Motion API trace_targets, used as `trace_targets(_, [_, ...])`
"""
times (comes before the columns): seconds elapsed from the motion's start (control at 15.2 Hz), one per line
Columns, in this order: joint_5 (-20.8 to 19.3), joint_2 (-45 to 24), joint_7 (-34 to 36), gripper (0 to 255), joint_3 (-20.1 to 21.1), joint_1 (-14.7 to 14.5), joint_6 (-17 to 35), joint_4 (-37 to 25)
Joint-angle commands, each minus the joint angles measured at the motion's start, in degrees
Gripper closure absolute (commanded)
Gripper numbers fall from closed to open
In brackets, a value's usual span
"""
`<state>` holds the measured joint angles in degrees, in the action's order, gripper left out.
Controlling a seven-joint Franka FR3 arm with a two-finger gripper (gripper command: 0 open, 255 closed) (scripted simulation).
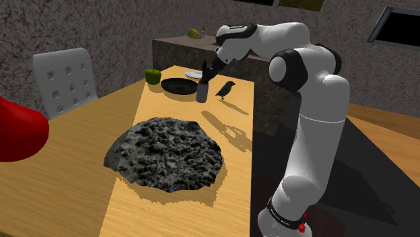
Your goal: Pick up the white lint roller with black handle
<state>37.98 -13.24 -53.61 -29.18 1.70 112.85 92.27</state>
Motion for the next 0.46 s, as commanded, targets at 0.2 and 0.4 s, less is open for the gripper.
trace_targets(0.2, [-0.9, 0.3, 1.9, 255, -0.3, 0.2, -3.0, -3.2])
trace_targets(0.4, [-1.0, 0.3, 2.3, 255, -0.3, 0.3, -3.7, -4.1])
